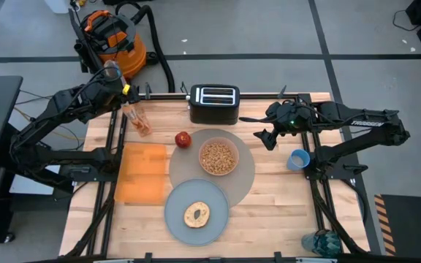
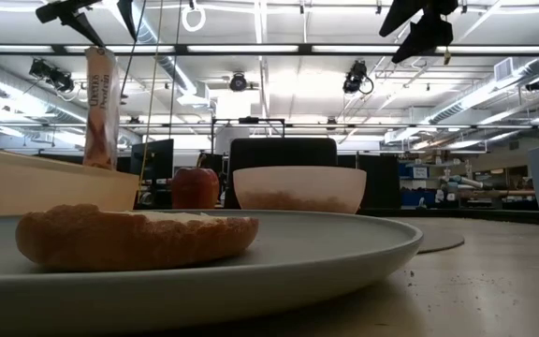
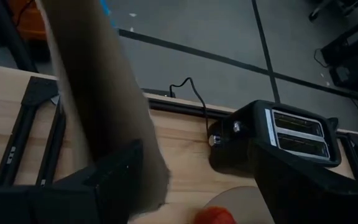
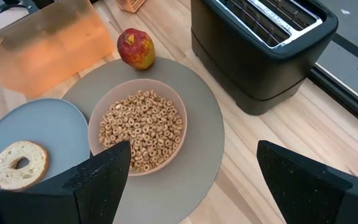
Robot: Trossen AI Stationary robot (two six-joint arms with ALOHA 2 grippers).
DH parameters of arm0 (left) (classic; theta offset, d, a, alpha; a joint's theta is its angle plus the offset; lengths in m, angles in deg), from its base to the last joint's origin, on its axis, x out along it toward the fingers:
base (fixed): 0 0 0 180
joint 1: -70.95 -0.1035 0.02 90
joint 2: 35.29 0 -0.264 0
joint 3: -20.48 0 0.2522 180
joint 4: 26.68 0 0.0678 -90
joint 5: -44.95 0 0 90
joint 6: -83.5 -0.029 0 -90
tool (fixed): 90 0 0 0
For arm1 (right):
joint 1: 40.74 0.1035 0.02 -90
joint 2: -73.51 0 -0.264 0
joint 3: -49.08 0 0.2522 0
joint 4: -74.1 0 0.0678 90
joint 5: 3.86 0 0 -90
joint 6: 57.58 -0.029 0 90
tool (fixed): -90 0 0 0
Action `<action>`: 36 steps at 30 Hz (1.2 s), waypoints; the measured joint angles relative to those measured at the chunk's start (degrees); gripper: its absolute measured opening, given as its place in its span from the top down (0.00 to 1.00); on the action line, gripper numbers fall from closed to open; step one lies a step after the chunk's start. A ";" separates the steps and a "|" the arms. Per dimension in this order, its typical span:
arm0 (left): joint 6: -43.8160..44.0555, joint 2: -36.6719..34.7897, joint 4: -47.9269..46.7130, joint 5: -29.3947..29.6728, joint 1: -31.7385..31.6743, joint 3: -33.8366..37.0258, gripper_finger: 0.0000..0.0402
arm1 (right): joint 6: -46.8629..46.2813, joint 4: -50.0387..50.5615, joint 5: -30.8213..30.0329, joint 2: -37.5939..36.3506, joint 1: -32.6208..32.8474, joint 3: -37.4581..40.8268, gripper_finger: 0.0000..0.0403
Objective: Arrange a breakfast setting
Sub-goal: Pour the cereal into the peach bowl
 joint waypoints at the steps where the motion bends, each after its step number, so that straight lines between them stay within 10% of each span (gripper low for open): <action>1: 0.00 0.00 -0.17 0.00 0.00 0.00 0.26 | 0.00 0.00 0.00 0.00 0.00 0.01 0.12; 36: -5.72 4.11 8.24 0.02 1.05 0.07 0.26 | 1.29 0.31 0.11 0.00 0.04 0.01 0.12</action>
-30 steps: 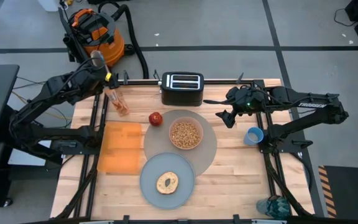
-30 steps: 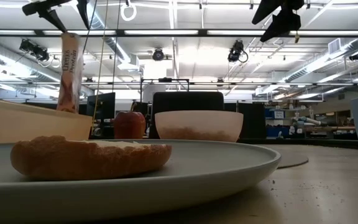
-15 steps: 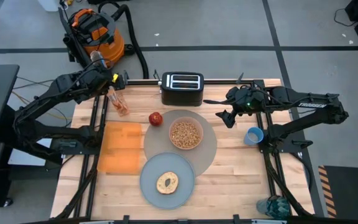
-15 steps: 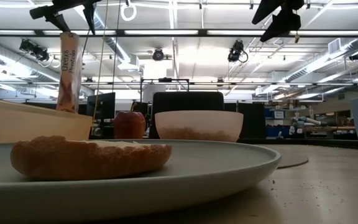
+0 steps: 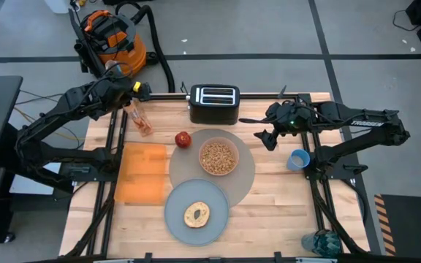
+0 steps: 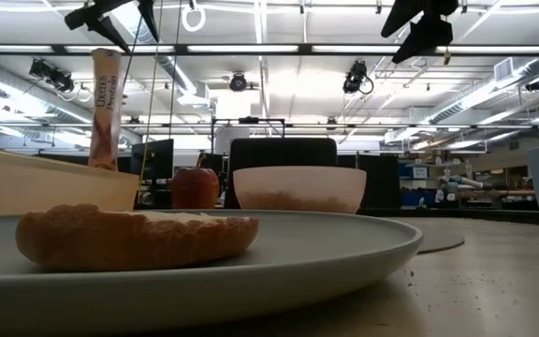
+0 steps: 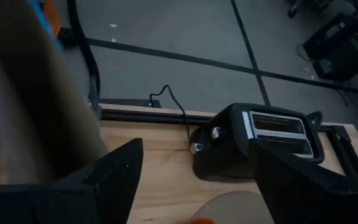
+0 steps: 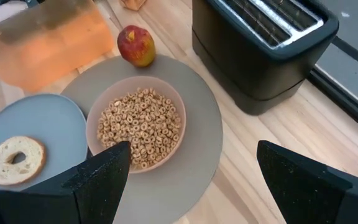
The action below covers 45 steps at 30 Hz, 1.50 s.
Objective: Arrange a breakfast setting
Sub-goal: Pour the cereal into the peach bowl, then put the blue cup into the top right of the table
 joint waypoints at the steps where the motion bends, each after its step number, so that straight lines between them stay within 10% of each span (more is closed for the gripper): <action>1: -0.15 0.00 -0.01 0.00 0.00 0.00 0.26 | -0.26 0.57 0.21 0.00 0.02 0.00 0.12; 24: -7.97 -9.61 1.79 0.30 2.89 -0.04 0.26 | -30.74 27.65 0.44 3.88 5.59 2.16 0.14; 45: -9.88 -7.99 4.43 5.08 16.05 -0.04 0.26 | -45.51 20.94 12.80 4.38 10.53 23.72 0.18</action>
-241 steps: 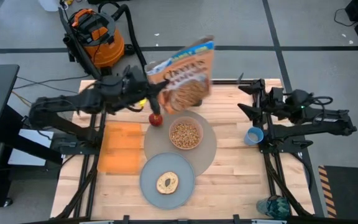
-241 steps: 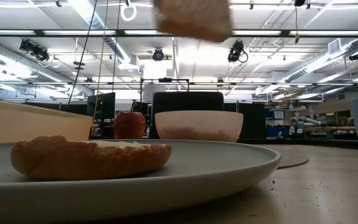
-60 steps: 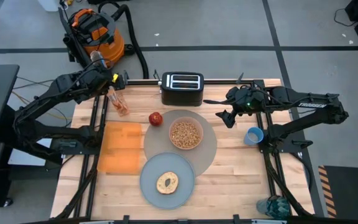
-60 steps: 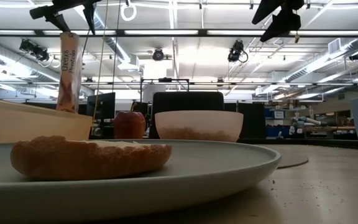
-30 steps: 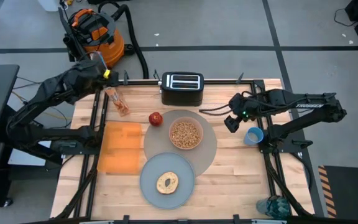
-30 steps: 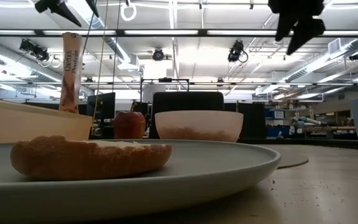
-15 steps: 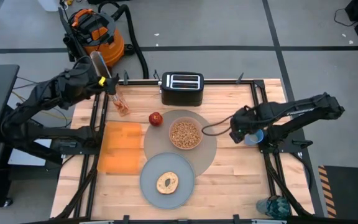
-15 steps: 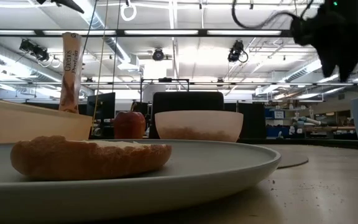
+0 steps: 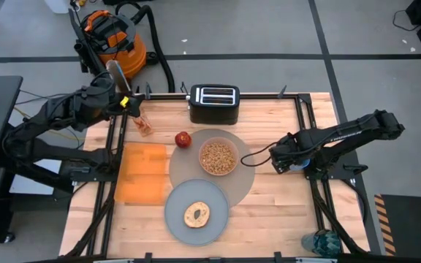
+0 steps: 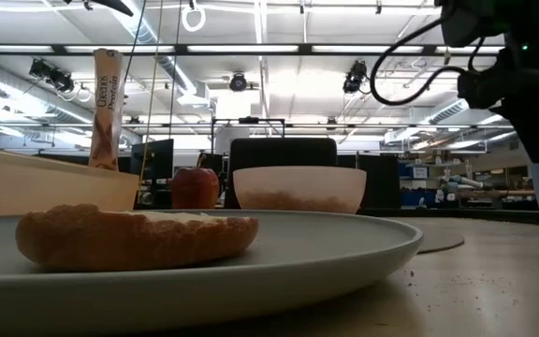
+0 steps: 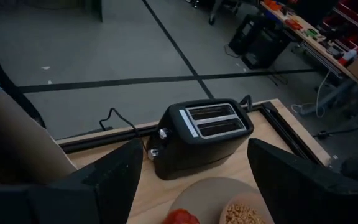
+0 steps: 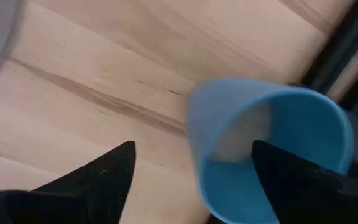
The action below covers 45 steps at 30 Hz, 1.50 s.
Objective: Arrange a breakfast setting
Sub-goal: Put the blue cup into the top right of the table
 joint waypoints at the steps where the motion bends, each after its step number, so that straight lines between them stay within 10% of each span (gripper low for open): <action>1: 0.04 0.27 0.02 0.06 0.27 0.00 0.26 | 0.02 -0.53 -0.29 0.04 -0.03 0.00 0.21; 16: 1.22 0.74 -0.02 0.14 1.33 0.01 0.26 | -4.55 -2.59 -0.26 1.00 -0.13 0.76 0.69; 30: 0.30 0.71 -0.15 0.13 1.32 0.02 0.26 | -6.50 -6.10 2.71 2.64 0.02 3.65 0.82; 45: -6.12 0.56 -0.35 -0.49 1.32 0.02 0.26 | 11.36 -3.48 4.34 2.73 -1.96 -5.84 0.97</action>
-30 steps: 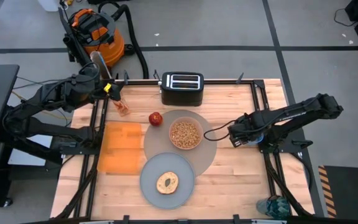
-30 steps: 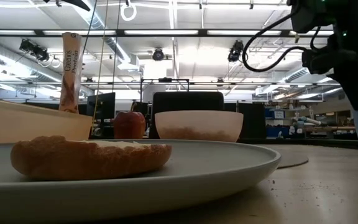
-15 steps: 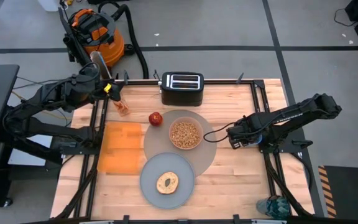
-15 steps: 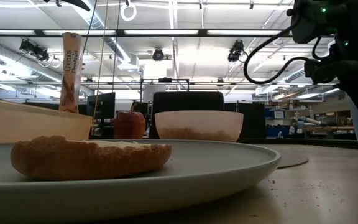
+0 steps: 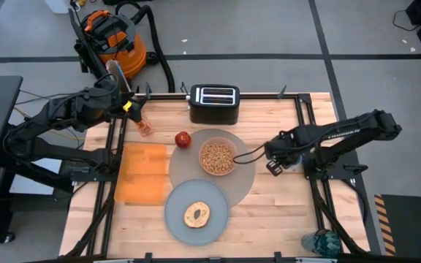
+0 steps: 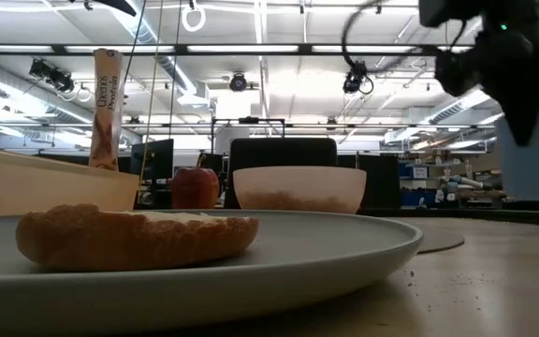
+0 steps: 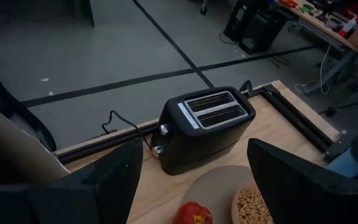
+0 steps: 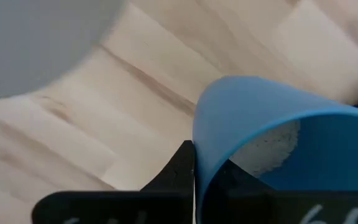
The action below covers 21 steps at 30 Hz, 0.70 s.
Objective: Arrange a breakfast setting
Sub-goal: Put the blue cup into the top right of the table
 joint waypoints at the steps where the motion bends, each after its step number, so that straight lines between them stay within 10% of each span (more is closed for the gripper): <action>1: -0.51 -0.06 -0.02 -0.13 0.00 0.00 0.26 | 1.70 0.07 -0.19 0.27 -0.45 -1.36 0.97; 21: -6.93 -6.10 0.16 -6.29 -0.02 0.02 0.26 | 59.68 -2.10 -13.50 26.31 -12.40 -24.59 0.97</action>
